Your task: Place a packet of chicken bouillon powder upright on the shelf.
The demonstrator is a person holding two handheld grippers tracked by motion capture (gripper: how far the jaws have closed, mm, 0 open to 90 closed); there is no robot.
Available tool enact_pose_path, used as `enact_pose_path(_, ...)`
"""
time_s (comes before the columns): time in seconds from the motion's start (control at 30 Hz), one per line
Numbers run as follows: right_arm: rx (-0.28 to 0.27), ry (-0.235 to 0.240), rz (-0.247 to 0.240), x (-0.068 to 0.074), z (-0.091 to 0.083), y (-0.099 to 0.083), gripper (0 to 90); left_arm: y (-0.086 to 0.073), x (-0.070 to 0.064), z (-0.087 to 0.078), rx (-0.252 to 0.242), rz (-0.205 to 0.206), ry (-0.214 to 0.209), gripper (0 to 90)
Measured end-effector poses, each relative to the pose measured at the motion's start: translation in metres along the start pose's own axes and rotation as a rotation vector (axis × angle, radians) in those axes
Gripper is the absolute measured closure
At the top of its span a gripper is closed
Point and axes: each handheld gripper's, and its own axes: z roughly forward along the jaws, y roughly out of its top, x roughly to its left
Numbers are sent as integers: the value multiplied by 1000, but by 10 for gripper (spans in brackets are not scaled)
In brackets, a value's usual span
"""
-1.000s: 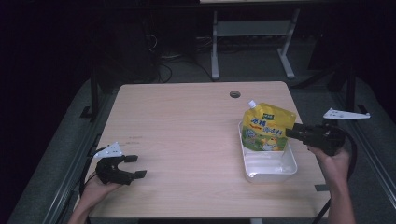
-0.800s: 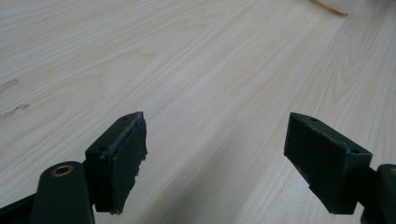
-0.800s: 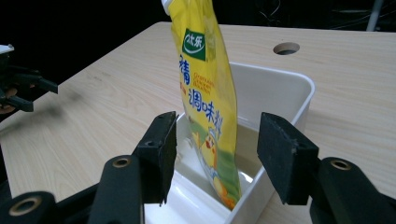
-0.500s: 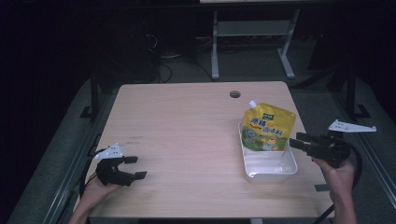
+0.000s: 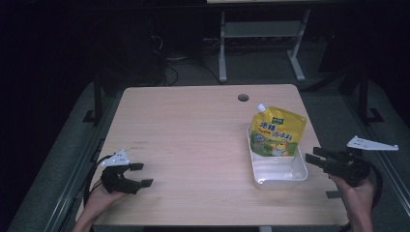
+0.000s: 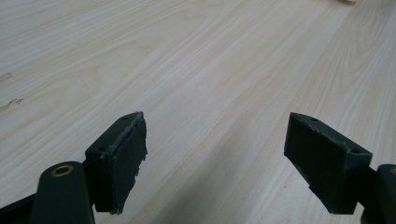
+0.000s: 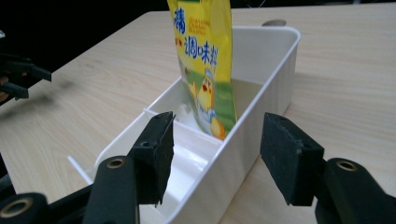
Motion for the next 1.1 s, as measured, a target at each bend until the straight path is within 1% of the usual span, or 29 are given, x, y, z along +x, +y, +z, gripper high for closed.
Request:
enact_pose_path(0.1,9,-5,9,0,-1,-7,428,-1,0,0,6,4,4,203)
enact_pose_path(0.13,9,-5,9,0,-1,-7,428,-1,0,0,6,4,4,203)
enact_pose_path(0.17,15,-7,12,0,-2,-13,428,-1,-1,1,7,4,4,203)
enact_pose_path(0.2,15,-7,12,0,-2,-13,428,-1,-1,1,7,4,4,203)
enact_pose_path(0.23,20,-9,14,2,-4,-18,428,-1,-1,1,7,4,5,203)
enact_pose_path(0.3,22,-9,12,3,-7,-21,428,-1,-1,1,7,5,5,203)
enact_pose_path(0.43,29,-11,2,7,-12,-24,428,-1,-1,1,6,8,4,203)
enact_pose_path(0.53,31,-12,-2,10,-17,-30,424,-1,-1,2,10,11,3,203)
enact_pose_path(0.7,37,-9,3,11,-19,-37,416,-1,-1,1,3,9,5,202)
enact_pose_path(0.83,43,-10,2,14,-20,-42,401,-2,0,1,9,8,11,202)
enact_pose_path(0.97,36,-7,-9,20,-21,-45,381,-4,0,3,18,15,17,200)
enact_pose_path(1.1,9,1,-19,24,-24,-45,331,-5,-1,4,28,25,27,192)
